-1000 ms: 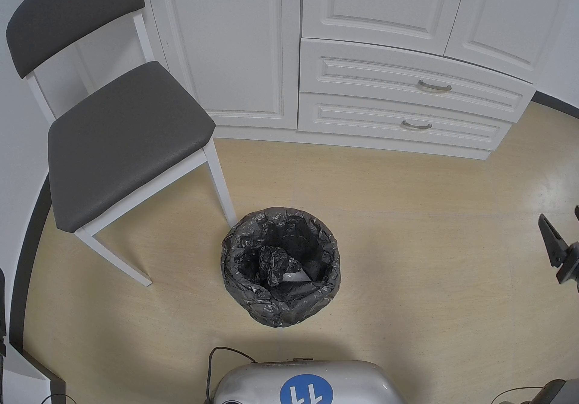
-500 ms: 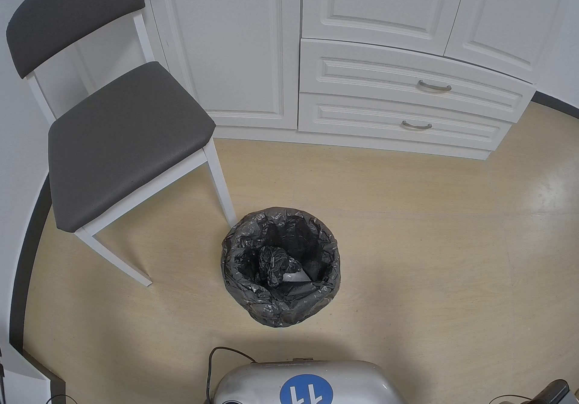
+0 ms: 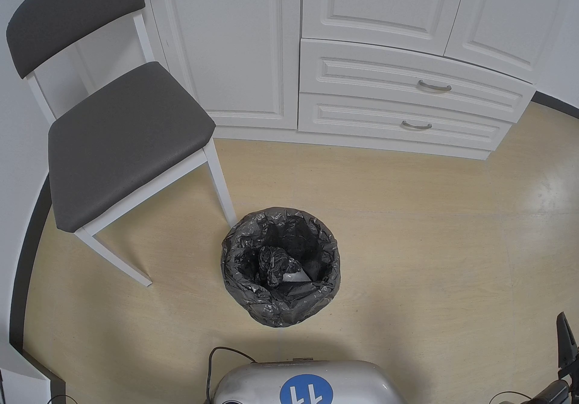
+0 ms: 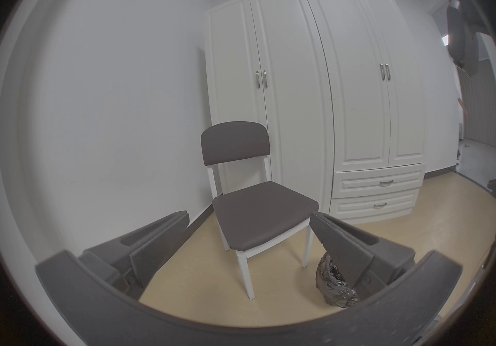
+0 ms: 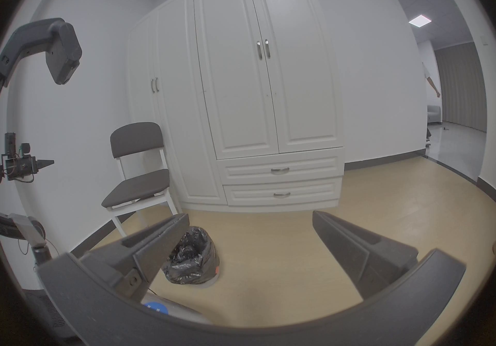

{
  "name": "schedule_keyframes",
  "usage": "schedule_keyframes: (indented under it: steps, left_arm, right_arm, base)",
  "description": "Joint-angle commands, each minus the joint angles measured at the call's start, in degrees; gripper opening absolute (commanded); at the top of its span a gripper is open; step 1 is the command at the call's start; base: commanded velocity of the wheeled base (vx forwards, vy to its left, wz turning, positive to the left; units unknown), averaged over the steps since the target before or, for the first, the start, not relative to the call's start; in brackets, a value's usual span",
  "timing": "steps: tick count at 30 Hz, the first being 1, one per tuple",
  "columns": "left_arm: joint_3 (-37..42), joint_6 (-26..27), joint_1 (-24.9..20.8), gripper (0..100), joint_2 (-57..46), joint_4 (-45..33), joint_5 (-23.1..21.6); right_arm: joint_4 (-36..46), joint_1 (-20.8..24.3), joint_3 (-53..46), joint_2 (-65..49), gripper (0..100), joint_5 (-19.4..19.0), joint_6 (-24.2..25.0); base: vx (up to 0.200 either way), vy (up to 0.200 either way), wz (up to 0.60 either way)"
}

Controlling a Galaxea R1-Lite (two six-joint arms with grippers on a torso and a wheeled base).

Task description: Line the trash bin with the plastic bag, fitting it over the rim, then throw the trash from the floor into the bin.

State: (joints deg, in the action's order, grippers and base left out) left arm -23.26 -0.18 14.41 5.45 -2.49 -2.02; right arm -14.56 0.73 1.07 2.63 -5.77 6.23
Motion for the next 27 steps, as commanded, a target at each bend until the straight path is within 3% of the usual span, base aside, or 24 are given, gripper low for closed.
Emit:
schedule_keyframes:
  steps: [1,6,11,18,27]
  left_arm:
    - [1.37,0.09,2.03,100,-2.90,-1.56,-2.72]
    - [0.32,0.09,2.99,100,-5.45,-7.36,-4.83]
    - [-0.56,0.01,3.08,100,-5.45,-7.53,-4.57]
    - [-1.96,0.09,3.08,100,-5.45,-8.32,-4.74]
    - [-1.53,0.09,3.08,100,-5.45,-8.50,-4.30]
  right_arm:
    - [2.08,-0.73,-0.98,-2.63,100,0.76,-0.08]
    - [6.73,-0.73,-0.98,-2.63,100,-2.06,-4.91]
    - [10.69,-0.73,-0.98,-2.63,100,-14.45,-5.61]
    - [10.86,-0.73,-0.90,-2.63,100,-24.56,-2.10]
    - [10.86,-0.73,-0.90,-2.63,100,-25.08,3.09]
  base:
    - [0.000,0.000,0.00]
    - [0.000,0.000,0.00]
    - [0.000,0.000,0.00]
    - [0.000,0.000,0.00]
    - [0.000,0.000,0.00]
